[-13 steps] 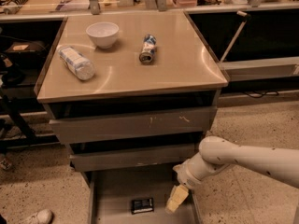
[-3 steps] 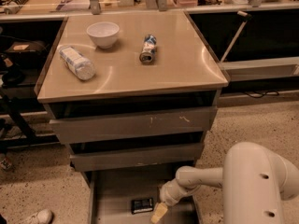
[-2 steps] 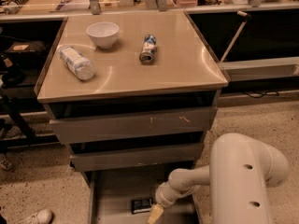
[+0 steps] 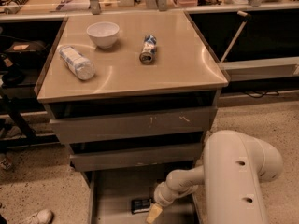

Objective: Pick rxbar blueberry from bottom drawer and place on counter

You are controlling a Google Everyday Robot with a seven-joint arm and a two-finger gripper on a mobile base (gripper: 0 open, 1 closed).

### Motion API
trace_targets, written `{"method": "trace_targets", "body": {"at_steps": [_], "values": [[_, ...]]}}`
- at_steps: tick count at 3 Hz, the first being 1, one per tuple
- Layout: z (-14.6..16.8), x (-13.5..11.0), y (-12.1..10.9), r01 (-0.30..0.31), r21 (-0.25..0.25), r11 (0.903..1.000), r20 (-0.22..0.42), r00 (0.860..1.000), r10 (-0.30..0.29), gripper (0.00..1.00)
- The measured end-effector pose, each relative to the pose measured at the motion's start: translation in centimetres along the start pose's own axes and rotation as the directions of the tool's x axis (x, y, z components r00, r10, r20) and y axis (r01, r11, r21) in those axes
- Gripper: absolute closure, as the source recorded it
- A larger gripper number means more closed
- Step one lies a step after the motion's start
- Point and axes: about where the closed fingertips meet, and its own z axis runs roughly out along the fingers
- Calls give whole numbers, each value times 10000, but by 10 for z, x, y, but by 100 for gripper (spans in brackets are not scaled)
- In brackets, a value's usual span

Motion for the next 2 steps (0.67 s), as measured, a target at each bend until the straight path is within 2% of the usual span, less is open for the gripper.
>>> {"method": "trace_targets", "body": {"at_steps": [2], "values": [[24, -12, 0, 546, -208, 9983, 242, 9982, -541, 0]]}}
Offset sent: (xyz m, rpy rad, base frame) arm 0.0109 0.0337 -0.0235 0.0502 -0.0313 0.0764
